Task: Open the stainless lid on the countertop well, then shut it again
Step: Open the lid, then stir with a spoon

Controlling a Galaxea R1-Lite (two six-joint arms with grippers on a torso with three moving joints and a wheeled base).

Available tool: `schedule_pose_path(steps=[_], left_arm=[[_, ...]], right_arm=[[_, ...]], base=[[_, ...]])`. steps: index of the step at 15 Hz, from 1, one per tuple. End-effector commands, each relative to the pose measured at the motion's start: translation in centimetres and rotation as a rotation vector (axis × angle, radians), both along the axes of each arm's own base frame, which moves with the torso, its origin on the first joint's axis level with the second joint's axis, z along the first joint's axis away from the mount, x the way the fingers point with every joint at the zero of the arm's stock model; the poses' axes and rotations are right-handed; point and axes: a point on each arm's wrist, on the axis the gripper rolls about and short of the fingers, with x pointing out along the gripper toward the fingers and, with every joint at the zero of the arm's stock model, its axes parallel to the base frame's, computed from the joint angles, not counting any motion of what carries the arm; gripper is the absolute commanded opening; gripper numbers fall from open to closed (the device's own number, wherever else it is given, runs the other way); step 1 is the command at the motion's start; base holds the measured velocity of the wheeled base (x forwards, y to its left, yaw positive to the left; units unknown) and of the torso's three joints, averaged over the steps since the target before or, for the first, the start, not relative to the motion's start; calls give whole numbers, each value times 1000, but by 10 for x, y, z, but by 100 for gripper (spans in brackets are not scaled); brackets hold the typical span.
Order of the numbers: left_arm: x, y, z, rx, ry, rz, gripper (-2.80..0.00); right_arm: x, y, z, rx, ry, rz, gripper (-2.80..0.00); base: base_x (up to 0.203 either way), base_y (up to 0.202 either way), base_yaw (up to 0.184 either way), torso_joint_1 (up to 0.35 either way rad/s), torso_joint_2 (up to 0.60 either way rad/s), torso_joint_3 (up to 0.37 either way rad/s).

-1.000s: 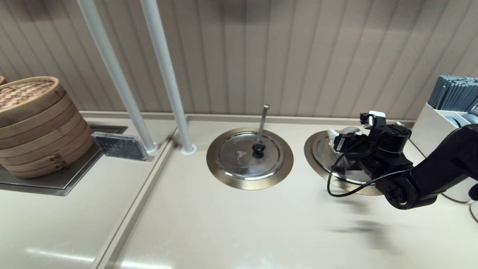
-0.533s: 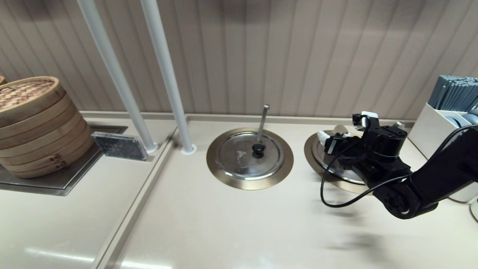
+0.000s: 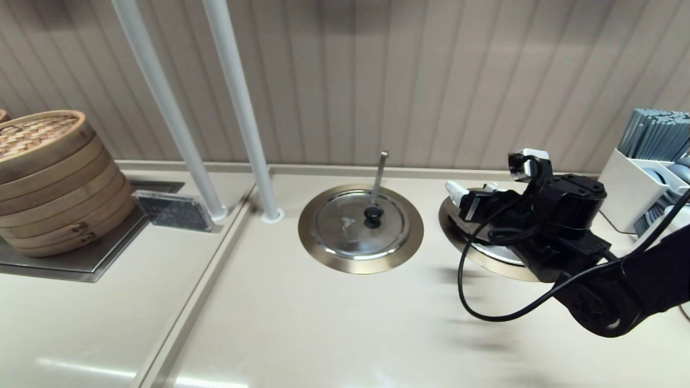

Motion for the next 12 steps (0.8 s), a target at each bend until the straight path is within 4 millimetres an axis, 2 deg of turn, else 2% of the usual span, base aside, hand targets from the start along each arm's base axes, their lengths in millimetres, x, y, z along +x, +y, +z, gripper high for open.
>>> schedule_pose_path(steps=[1, 4, 7, 10, 12], left_arm=[[0, 0, 0, 0, 0, 0, -280], [0, 0, 0, 0, 0, 0, -280], [0, 0, 0, 0, -1, 0, -280], [0, 0, 0, 0, 0, 0, -280], [0, 0, 0, 0, -1, 0, -280]], right_arm=[[7, -21, 13, 3, -19, -66, 0], [35, -66, 25, -19, 76, -206, 0], [67, -101, 36, -20, 217, -299, 0], [75, -123, 26, -42, 487, -339, 0], [86, -139, 11, -32, 560, -348, 0]], base=[[0, 0, 0, 0, 0, 0], [0, 0, 0, 0, 0, 0], [0, 0, 0, 0, 0, 0], [0, 0, 0, 0, 0, 0], [0, 0, 0, 0, 0, 0]])
